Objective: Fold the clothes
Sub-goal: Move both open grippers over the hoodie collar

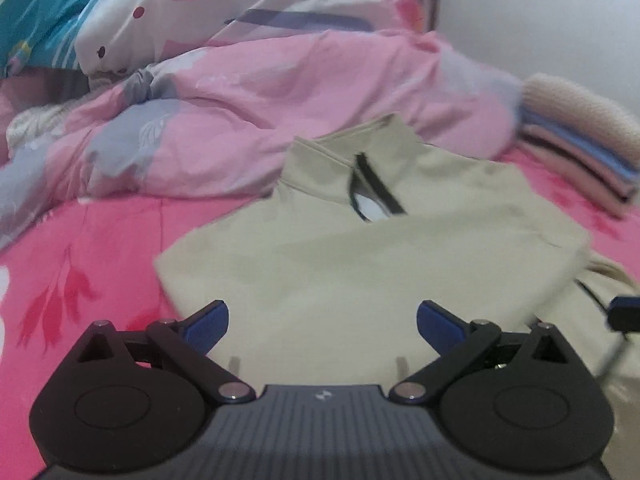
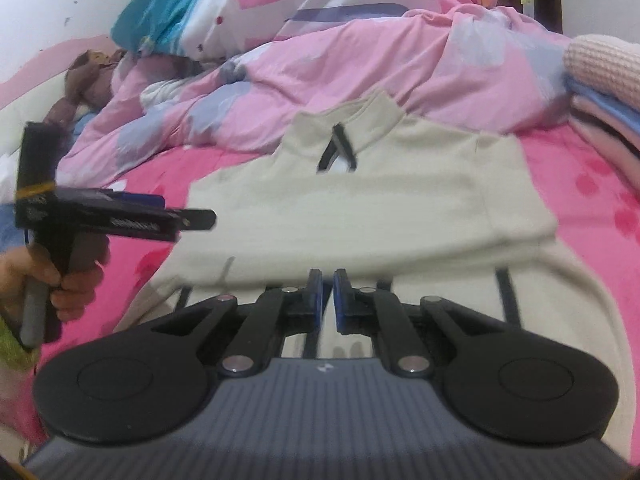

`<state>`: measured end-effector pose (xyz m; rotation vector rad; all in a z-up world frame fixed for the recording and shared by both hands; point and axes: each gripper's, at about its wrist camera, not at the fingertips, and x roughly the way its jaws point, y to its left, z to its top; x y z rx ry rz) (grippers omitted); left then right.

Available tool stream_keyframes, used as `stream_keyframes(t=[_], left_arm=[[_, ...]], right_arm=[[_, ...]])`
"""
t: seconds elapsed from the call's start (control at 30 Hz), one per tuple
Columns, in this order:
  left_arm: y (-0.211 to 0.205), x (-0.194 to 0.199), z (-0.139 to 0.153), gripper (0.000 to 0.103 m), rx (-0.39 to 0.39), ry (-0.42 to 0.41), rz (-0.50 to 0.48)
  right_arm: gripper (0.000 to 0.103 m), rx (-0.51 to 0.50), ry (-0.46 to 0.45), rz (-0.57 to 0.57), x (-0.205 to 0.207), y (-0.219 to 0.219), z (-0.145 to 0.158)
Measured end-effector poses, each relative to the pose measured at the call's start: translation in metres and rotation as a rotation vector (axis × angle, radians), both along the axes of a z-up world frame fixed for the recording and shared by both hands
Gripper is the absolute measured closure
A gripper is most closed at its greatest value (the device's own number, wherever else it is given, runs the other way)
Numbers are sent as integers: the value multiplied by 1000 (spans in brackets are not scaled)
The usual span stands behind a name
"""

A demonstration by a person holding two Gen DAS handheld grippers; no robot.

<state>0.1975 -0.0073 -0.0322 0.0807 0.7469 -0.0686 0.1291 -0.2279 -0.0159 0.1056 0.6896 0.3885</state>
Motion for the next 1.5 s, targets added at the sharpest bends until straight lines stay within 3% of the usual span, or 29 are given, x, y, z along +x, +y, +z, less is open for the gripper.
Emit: stream_keyframes(t=[0.23,0.4,0.83,1.03,1.33,1.5], left_arm=[[-28,45,-26,2,73,44,41],[-33,51,-44,2,76,102,35],[-37,54,-50,1,89,108,39],[-38,56,-51,1,93,108,46],[-35,57,-50,0,70,97,56],[-17,56,-34,1,6,6,82]], right_arm=[[97,-83,-15,8,95,14,-21],[94,-231,30,11,129,22,-67],[94,-154,-97,-25,149,15,-52],[92,-209,-79,11,163,21,-84],[92,-200,-79,10,162,21,-87],[92,-178,-56,11,165,17,-85]])
